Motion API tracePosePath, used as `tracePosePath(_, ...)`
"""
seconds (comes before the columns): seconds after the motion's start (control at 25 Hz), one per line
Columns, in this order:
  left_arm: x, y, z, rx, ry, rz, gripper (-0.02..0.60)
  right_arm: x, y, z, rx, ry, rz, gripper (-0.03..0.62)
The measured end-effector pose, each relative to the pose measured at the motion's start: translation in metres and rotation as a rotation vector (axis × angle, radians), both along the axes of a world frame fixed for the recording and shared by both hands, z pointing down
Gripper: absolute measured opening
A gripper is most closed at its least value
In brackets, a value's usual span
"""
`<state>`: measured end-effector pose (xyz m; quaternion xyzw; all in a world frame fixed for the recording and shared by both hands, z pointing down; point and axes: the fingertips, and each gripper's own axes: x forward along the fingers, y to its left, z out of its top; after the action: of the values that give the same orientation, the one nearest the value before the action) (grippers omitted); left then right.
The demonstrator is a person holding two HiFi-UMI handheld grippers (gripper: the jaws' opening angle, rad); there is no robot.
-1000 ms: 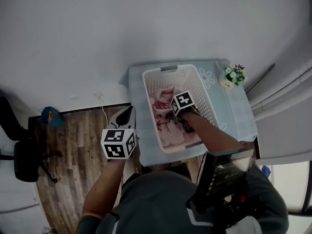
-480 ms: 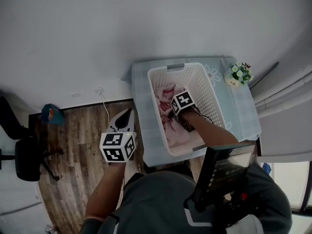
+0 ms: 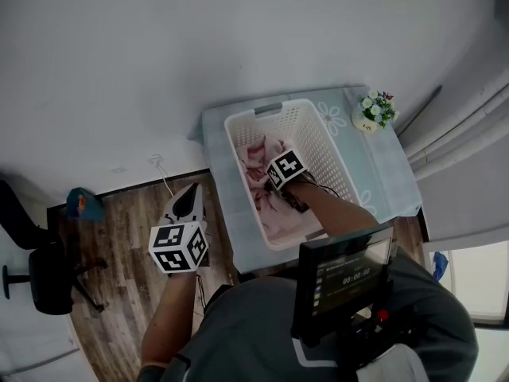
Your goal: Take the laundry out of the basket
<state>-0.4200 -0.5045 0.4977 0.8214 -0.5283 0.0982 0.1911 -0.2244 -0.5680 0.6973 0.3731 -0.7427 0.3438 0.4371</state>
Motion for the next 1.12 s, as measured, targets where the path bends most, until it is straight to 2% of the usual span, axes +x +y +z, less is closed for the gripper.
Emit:
tracePosePath(0.16, -0.006, 0.008, -0.017, 0.038, -0.006, -0.026, 0.009, 0.002, -0.007, -0.014, 0.074, -0.022, 0.038, 0.336)
tracePosePath(0.32, -0.014, 0.013, -0.035, 0.079, -0.010, -0.042, 0.009, 0.003, -0.017, -0.039, 0.137, -0.096, 0.103, 0.333)
tracePosePath(0.52, -0.017, 0.016, -0.053, 0.120, -0.003, -0.053, 0.009, 0.000, -0.021, -0.080, 0.238, -0.168, 0.126, 0.333)
tracePosePath(0.88, 0.009, 0.022, -0.082, 0.186, 0.013, -0.035, 0.008, 0.004, -0.007, -0.176, 0.481, -0.302, 0.106, 0.333)
tracePosePath(1.12, 0.020, 0.034, -0.103, 0.216, 0.006, -0.076, 0.008, 0.009, 0.009, -0.241, 0.607, -0.396, 0.047, 0.333)
